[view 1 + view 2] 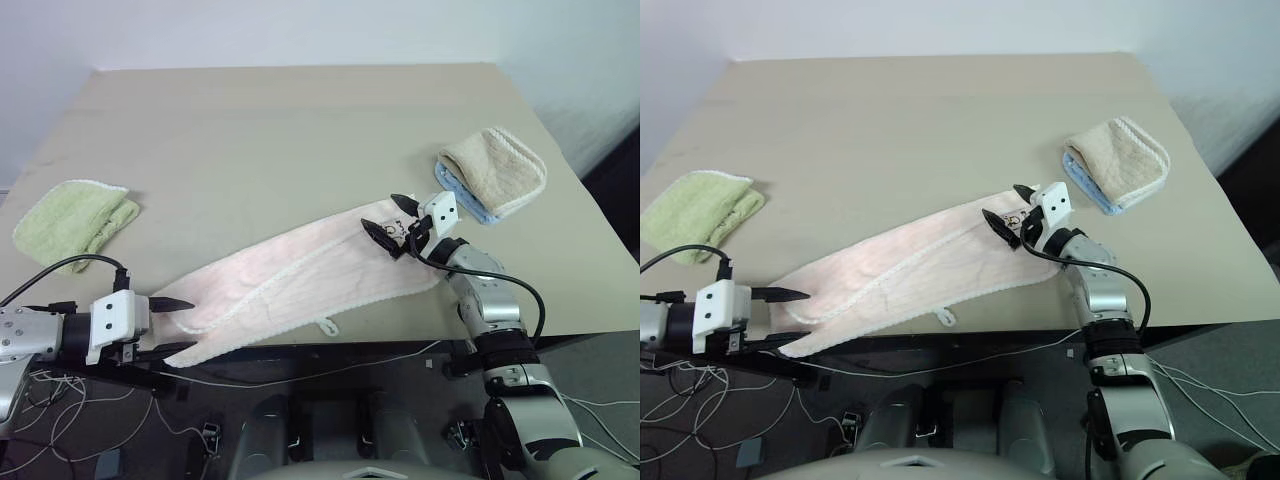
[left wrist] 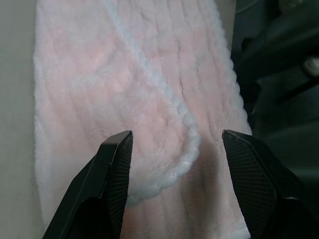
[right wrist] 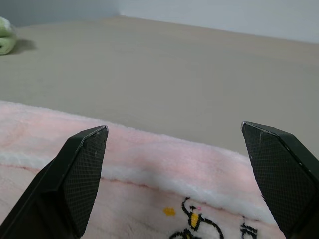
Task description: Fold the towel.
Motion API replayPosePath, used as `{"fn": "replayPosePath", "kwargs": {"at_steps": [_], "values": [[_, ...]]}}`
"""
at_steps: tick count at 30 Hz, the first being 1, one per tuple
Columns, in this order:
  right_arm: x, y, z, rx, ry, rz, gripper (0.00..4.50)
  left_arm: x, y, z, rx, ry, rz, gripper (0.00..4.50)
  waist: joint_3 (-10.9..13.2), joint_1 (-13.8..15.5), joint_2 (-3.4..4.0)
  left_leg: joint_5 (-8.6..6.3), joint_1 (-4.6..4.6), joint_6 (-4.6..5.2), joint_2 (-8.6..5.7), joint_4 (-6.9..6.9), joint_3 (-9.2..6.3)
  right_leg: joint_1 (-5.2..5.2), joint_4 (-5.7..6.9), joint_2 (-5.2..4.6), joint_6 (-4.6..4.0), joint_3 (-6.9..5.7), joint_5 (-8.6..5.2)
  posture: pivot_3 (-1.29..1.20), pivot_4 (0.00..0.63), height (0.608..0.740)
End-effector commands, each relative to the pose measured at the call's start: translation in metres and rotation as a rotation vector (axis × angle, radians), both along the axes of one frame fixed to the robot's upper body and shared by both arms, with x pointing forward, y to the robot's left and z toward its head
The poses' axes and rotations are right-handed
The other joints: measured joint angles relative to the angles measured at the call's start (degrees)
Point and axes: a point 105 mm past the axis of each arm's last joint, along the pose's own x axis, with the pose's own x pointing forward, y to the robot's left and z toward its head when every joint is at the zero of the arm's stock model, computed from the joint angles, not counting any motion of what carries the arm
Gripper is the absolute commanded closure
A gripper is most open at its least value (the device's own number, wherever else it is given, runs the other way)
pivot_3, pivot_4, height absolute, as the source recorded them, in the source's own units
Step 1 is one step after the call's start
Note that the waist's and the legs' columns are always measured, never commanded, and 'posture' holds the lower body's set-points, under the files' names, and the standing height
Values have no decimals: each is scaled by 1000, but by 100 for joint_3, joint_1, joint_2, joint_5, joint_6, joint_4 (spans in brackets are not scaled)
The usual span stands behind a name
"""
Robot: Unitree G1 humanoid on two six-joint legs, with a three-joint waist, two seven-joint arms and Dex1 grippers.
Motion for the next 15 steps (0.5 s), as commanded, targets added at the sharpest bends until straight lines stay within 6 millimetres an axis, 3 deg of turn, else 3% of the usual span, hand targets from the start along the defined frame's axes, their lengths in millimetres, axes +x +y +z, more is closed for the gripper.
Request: {"fn": "replayPosePath", "kwargs": {"at_steps": [1, 9, 12, 15], "values": [[-2, -3, 16, 7, -60, -5, 0, 5, -1, -1, 71, -67, -55, 1517, 0, 0, -1, 0, 0, 0, 0, 0, 0, 0, 0, -1, 0, 0, 0, 0, 150, 740], [-1, -2, 16, 6, -60, -5, 0, 12, 3, -12, 116, -84, -64, 1517, 0, 9, 1, 0, 0, 2, 0, 0, 2, 1, 1, 2, 2, 0, 2, 0, 150, 740], [0, -2, 17, 6, -63, -4, 0, 11, 3, -14, 104, -83, -67, 2079, 0, 10, 2, 0, 1, 2, 0, 1, 2, 2, 2, 1, 3, 0, 2, 0, 150, 740], [0, -2, 17, 5, -63, -2, 0, 10, 3, -13, 74, -72, -59, 3077, 0, 6, 2, 1, 1, 3, 0, 1, 2, 2, 3, 2, 4, 0, 3, 0, 150, 740]]}}
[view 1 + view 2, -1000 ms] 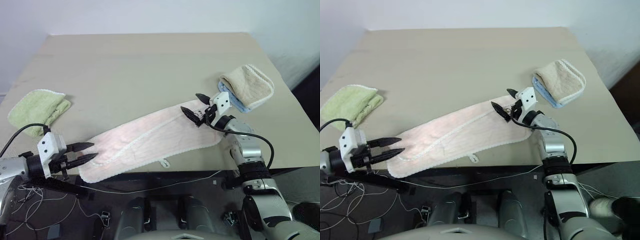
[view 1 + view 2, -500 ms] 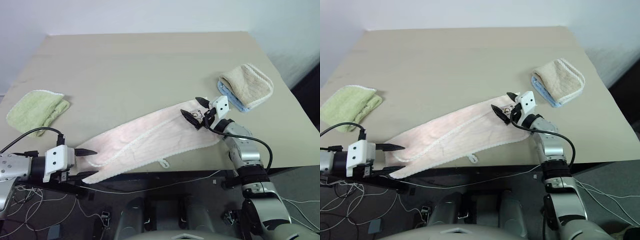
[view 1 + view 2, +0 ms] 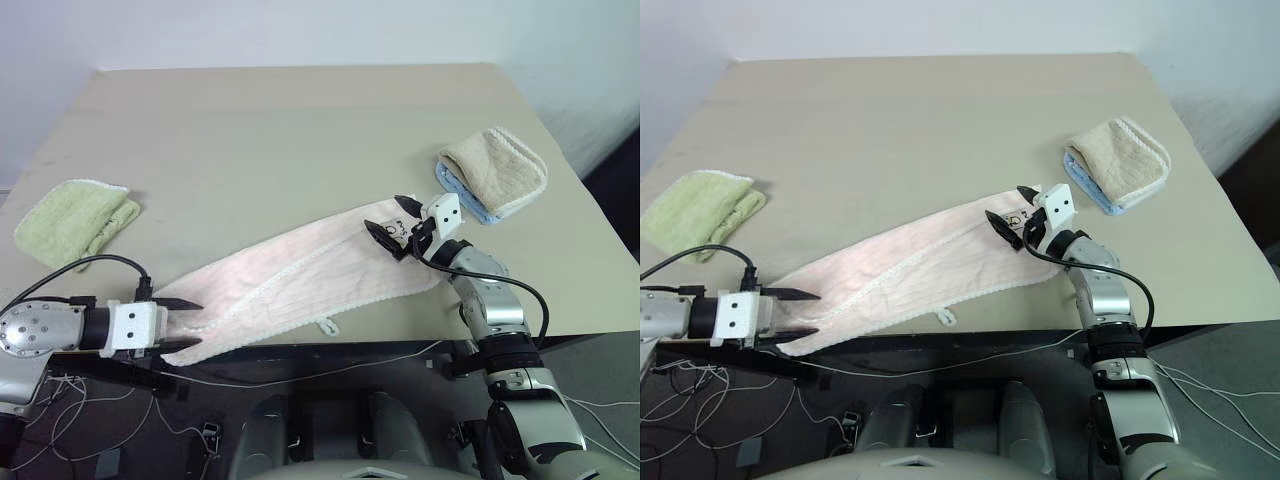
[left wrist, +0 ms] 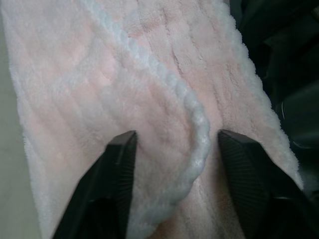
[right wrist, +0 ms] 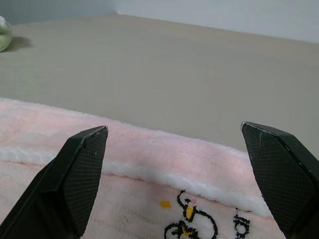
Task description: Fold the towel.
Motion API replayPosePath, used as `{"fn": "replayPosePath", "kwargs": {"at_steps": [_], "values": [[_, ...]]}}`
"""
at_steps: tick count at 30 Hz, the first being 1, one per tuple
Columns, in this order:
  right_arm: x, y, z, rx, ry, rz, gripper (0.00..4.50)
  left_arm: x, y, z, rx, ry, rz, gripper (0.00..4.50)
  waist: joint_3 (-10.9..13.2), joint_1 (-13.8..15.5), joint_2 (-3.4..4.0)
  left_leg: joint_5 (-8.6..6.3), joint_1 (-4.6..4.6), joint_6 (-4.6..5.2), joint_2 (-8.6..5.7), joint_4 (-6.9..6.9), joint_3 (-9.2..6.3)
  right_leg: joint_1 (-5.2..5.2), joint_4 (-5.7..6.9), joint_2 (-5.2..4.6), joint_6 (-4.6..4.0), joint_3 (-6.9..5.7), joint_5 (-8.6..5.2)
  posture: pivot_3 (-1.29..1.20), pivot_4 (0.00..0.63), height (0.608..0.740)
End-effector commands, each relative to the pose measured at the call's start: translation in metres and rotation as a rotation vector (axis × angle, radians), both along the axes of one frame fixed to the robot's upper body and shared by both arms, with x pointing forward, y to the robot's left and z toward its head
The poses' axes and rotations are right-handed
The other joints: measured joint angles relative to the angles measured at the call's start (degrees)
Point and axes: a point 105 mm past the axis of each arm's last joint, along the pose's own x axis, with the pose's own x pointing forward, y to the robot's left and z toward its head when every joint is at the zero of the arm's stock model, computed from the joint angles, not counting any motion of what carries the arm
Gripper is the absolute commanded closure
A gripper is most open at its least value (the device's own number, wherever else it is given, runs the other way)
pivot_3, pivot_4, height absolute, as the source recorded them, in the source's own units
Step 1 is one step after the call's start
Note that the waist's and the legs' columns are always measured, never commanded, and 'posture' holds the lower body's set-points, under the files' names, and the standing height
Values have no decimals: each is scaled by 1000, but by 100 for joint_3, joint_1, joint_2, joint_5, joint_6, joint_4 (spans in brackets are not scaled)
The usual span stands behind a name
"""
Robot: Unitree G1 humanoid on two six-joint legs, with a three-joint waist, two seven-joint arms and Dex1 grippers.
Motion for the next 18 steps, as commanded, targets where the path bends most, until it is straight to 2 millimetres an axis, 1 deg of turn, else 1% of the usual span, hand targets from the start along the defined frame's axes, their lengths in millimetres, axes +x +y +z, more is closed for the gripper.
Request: {"fn": "replayPosePath", "kwargs": {"at_steps": [1, 2, 3, 4, 8, 11, 13, 18], "values": [[1, 0, 17, 9, -60, 4, 0, -2, 1, 0, -27, 16, 11, 3375, 0, -6, 0, 0, 0, 0, 0, 0, 0, 0, 0, 0, 1, 0, 0, 0, 150, 740], [1, 0, 17, 8, -60, 5, 0, -2, 1, 1, -36, 20, 12, 3779, 0, -6, 0, 3, 0, 6, 0, 0, 0, 0, 0, 1, 1, 0, 1, 0, 150, 740], [1, 0, 17, 8, -61, 5, 0, -2, 1, 2, -43, 24, 14, 4009, 0, -5, 0, 5, 0, 10, 0, 0, 0, 0, 0, 3, 2, 0, 1, 0, 150, 740], [1, 0, 17, 8, -61, 5, 0, -3, 1, 3, -56, 28, 15, 4419, 0, -4, 0, 6, 0, 10, 0, 0, 0, 0, 0, 5, 2, 0, 1, 0, 150, 740], [1, -1, 18, 4, -64, 6, 0, -4, 1, 9, -118, 43, 40, 4464, 0, -7, 0, 6, 0, 11, 0, 0, 0, 0, 0, 9, 4, 0, 2, 0, 150, 740], [1, -1, 22, -16, -79, 13, 0, 4, 4, 18, -203, 43, 124, 4464, 0, -2, 0, 7, 0, 12, 0, 1, 0, 1, 0, 11, 8, 0, 4, 0, 150, 740], [0, -3, 27, -33, -94, 16, 0, 5, 4, 22, -245, 64, 153, 4464, 1, -1, 0, 7, 0, 13, 0, 1, 1, 2, 0, 11, 12, 0, 6, 0, 150, 740], [0, -6, 28, -49, -95, 15, 0, 2, 1, 22, -262, 119, 175, 4464, 1, -8, 0, 8, 0, 14, 1, 1, 1, 2, 0, 16, 14, 0, 7, 0, 150, 740]]}}
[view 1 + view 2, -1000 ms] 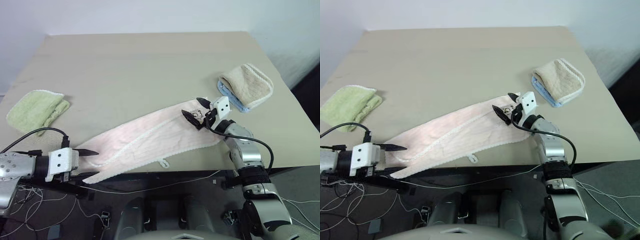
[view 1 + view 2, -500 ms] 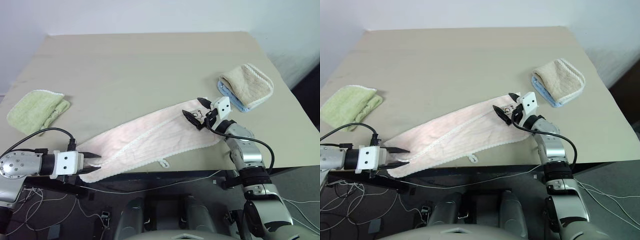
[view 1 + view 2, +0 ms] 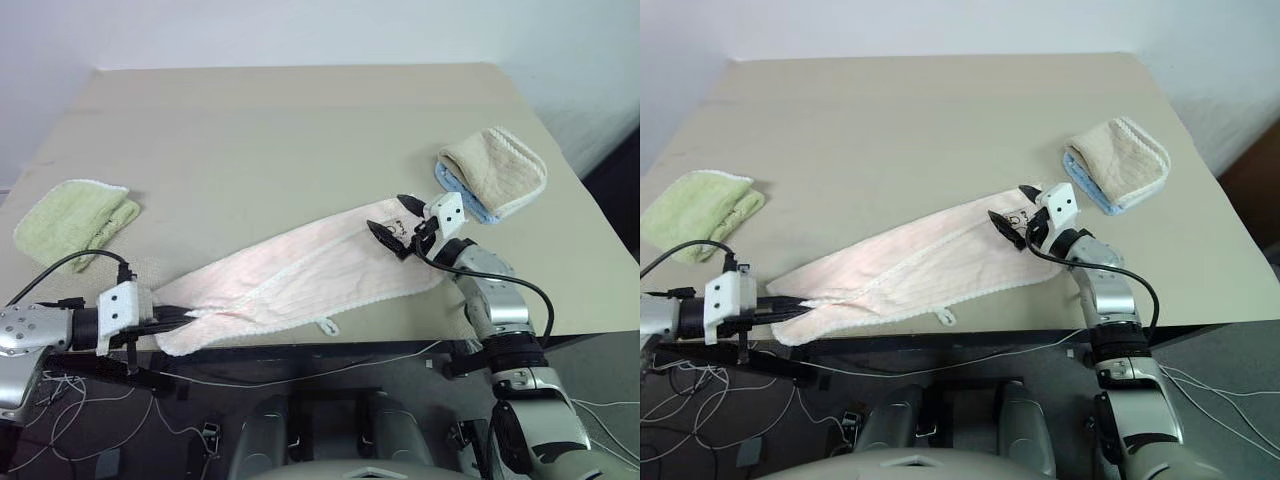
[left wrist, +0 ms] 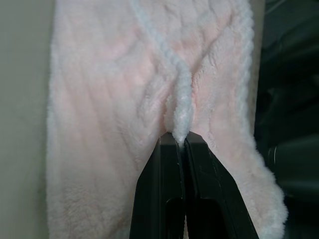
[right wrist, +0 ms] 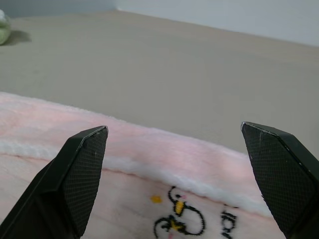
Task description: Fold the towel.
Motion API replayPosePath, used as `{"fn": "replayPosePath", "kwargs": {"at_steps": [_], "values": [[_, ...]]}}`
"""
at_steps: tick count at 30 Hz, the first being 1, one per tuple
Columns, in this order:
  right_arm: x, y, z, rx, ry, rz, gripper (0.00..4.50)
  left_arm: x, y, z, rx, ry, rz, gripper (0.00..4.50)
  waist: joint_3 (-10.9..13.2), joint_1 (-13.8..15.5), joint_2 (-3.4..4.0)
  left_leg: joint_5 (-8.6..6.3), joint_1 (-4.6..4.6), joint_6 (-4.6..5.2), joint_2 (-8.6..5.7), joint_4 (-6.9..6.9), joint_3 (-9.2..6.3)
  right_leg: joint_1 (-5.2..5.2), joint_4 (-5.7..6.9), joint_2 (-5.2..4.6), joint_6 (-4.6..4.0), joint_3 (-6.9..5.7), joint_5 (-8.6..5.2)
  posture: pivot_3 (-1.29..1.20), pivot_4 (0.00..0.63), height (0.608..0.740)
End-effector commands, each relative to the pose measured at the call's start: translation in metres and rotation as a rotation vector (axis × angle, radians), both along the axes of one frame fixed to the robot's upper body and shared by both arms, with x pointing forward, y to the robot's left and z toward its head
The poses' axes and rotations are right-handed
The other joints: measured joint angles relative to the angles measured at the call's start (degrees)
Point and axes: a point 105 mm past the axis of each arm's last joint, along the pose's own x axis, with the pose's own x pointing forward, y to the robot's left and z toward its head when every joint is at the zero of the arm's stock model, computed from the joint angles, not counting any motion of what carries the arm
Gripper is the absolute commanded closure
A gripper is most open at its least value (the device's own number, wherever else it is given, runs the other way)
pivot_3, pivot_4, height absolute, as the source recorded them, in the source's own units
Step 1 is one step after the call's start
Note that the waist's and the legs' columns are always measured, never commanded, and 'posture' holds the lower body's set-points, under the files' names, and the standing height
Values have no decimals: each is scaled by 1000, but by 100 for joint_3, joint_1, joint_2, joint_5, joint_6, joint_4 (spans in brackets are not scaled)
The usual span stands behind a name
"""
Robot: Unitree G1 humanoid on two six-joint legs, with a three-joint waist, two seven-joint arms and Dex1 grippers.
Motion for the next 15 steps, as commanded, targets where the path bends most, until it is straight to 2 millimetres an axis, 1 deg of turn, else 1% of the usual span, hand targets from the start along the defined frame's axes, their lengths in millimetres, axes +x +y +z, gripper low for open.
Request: {"fn": "replayPosePath", "kwargs": {"at_steps": [1, 2, 5, 6, 10, 14, 15], "values": [[0, 4, 21, -4, -72, 18, 0, 1, -2, 11, -28, -7, 13, 4464, 0, -1, 0, 0, 0, 0, 1, 0, 0, 0, 0, 2, 0, 0, 0, 0, 150, 740], [0, 4, 21, -5, -71, 19, 0, 1, -3, 12, -34, -3, 17, 4464, 0, 1, 0, 0, 0, 0, 1, 0, 0, 0, 0, 3, 0, 0, 0, 0, 150, 740], [-1, 5, 20, -4, -70, 21, 0, 2, -5, 13, -25, -21, 15, 3814, 0, 3, 0, 0, 0, -1, 1, 0, 0, 0, -1, 2, 0, 0, 0, 0, 150, 740], [-1, 5, 20, -4, -70, 21, 0, 3, -6, 14, -21, -28, 14, 3548, 0, 3, 0, 0, 0, -1, 1, 0, 0, 1, -1, 2, 0, 0, 0, 0, 150, 740], [-1, 5, 20, -3, -69, 19, 0, 4, -6, 12, 9, -42, 13, 2225, 0, 0, 0, 0, 0, -2, 1, 0, 0, 0, 0, 2, 0, 0, 0, 0, 150, 740], [-3, 4, 20, -2, -67, 14, 0, 3, -9, 11, 3, -27, 5, 2225, 0, 2, 0, -1, 0, -3, 1, 0, 0, -1, -1, 1, -1, 0, 0, 0, 150, 740], [-3, 4, 19, -1, -65, 13, 0, 3, -9, 11, 2, -24, 2, 2429, 0, 2, 0, -2, 0, -5, 1, 0, 0, -1, 0, 1, -1, 0, -1, 0, 150, 740]]}}
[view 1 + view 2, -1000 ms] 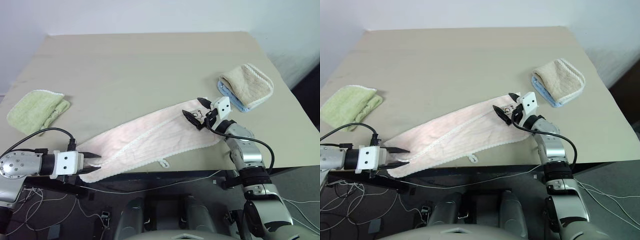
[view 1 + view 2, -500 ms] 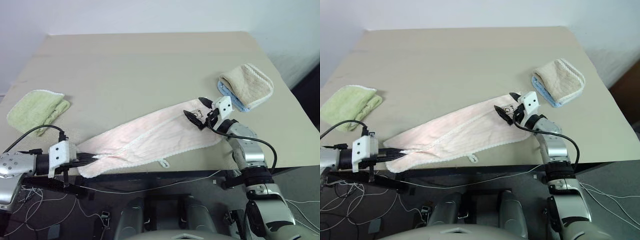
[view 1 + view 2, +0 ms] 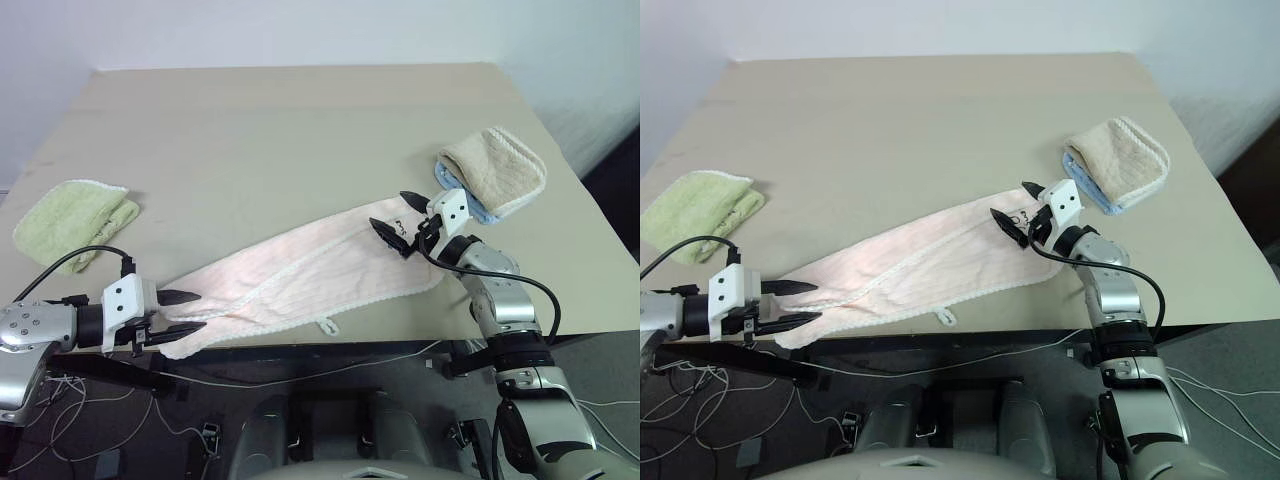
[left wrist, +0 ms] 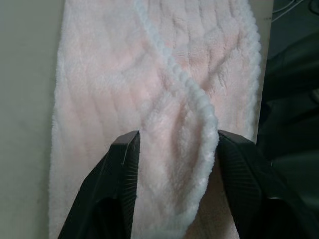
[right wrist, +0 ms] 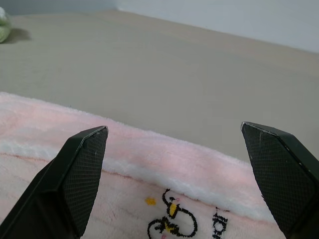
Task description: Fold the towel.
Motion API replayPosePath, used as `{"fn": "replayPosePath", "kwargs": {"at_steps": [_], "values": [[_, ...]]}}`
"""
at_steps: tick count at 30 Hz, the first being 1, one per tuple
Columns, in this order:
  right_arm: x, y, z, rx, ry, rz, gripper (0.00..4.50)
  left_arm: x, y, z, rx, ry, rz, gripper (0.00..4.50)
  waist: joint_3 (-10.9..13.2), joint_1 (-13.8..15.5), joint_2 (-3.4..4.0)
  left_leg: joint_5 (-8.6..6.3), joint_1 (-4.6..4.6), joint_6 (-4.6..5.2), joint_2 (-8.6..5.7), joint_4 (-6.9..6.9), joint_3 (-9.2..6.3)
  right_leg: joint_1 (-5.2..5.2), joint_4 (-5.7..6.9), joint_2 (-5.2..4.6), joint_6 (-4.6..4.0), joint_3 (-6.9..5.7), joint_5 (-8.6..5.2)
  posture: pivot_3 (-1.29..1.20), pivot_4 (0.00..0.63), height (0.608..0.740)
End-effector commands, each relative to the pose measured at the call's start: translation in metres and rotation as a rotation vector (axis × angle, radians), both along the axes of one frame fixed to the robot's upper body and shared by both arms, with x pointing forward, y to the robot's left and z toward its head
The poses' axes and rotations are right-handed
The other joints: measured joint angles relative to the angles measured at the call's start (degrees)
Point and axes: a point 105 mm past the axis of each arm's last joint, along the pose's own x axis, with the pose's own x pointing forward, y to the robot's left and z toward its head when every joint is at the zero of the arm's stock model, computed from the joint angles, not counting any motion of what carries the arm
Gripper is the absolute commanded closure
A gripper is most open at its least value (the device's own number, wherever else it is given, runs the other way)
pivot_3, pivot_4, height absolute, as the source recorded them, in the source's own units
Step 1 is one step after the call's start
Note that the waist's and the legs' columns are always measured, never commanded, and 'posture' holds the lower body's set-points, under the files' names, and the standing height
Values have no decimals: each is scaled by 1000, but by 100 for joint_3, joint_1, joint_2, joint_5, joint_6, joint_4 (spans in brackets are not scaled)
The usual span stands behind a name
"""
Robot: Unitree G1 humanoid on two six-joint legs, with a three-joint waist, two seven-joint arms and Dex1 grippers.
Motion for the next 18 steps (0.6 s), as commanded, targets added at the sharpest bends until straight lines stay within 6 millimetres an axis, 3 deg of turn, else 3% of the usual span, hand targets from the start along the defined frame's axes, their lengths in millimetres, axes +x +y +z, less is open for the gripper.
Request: {"fn": "replayPosePath", "kwargs": {"at_steps": [1, 2, 7, 12, 18], "values": [[-3, 3, 17, 3, -64, 10, 0, 0, -3, 8, 5, -27, -21, 2650, 0, 0, 0, 0, 0, 0, 0, 0, 0, 0, 0, 0, 0, 0, 0, 0, 150, 740], [-3, 3, 17, 3, -63, 9, 0, 0, -4, 8, 4, -26, -23, 2807, 0, 0, 0, -2, 0, -3, 0, 0, 0, 0, 0, -1, -1, 0, 0, 0, 150, 740], [-3, 2, 16, 3, -59, 6, 0, 0, -8, 14, -53, -22, -29, 4474, 0, 0, 0, -3, 0, -6, 0, 0, 0, 0, 0, -1, -1, 0, -1, 0, 150, 740], [-2, -1, 18, -36, -72, 8, 0, 2, -7, 17, -74, -28, 3, 4474, 0, 1, 0, -2, 0, -3, 0, 0, 0, 0, 0, -1, 0, 0, 0, 0, 150, 740], [2, -15, 22, -350, -166, 13, 0, 21, 2, 32, -140, -120, 131, 4474, 1, 8, 0, 2, 0, 3, -3, 2, 0, 1, 0, -2, 0, 0, 0, 0, 150, 740]]}}
